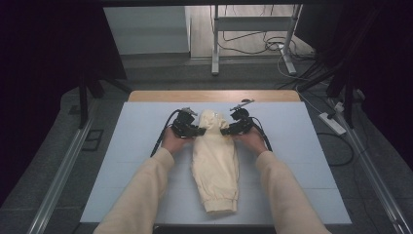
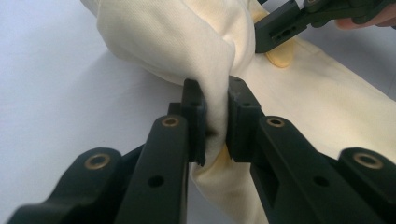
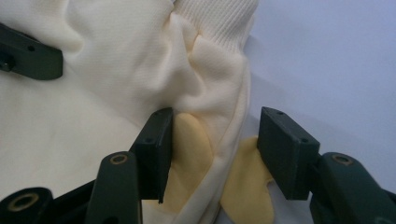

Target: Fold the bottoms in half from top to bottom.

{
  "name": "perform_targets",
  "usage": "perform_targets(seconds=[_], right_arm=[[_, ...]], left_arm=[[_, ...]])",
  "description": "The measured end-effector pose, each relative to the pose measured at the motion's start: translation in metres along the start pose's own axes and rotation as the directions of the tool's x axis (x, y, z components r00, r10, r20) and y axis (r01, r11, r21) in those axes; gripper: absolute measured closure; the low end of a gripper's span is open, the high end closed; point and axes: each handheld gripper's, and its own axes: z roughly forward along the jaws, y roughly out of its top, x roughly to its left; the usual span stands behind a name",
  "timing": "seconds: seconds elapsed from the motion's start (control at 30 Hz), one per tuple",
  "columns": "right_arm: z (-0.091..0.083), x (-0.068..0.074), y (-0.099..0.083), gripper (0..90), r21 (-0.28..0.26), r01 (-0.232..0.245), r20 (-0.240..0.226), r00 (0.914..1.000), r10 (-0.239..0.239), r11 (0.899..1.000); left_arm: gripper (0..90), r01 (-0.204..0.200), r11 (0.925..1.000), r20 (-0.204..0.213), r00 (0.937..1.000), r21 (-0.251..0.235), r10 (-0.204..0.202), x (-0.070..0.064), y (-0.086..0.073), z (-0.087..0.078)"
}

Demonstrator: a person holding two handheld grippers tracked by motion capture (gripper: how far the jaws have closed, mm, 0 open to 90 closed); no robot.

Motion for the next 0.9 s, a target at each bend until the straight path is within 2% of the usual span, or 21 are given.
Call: perform_targets(seconds=[0.07, 0.13, 0.2, 0.3, 0.53, 0.77, 0.9], right_arm=[[0.000, 0.001, 0.000, 50.9, 0.009, -0.001, -0.004, 1.0000, 0.001, 1.000], [0.000, 0.002, -0.001, 61.5, 0.014, -0.002, -0.033, 0.9994, 0.002, 1.000], [0.000, 0.003, -0.002, 68.3, 0.012, 0.000, -0.052, 0.9986, 0.001, 1.000], [0.000, 0.003, -0.002, 73.3, 0.013, -0.012, -0.067, 0.9977, 0.013, 1.000], [-0.006, 0.008, -0.001, 78.6, -0.010, 0.065, -0.032, 0.9974, -0.065, 0.998], [-0.020, 0.008, 0.000, 80.7, -0.063, 0.063, -0.034, 0.9972, -0.066, 0.996], [-0.026, 0.010, 0.002, 80.8, -0.085, 0.080, -0.023, 0.9964, -0.082, 0.993]], left_arm=[[79.2, 0.000, 1.0000, 0.000, 1.0000, 0.000, 0.000, 0.000, 0.000, 0.000], [79.2, 0.000, 1.0000, -0.002, 1.0000, 0.003, 0.000, -0.001, 0.000, 0.001], [79.2, 0.001, 1.0000, -0.002, 1.0000, 0.004, -0.001, -0.001, 0.000, 0.001], [79.2, 0.002, 1.0000, -0.001, 1.0000, 0.003, -0.002, -0.001, -0.001, 0.000], [79.2, -0.002, 1.0000, -0.003, 1.0000, -0.004, 0.002, -0.002, 0.000, -0.001], [79.3, -0.008, 0.9995, -0.005, 1.0000, -0.029, 0.008, -0.003, 0.002, -0.006], [79.3, -0.010, 0.9990, -0.007, 0.9999, -0.043, 0.010, -0.004, 0.003, -0.008]])
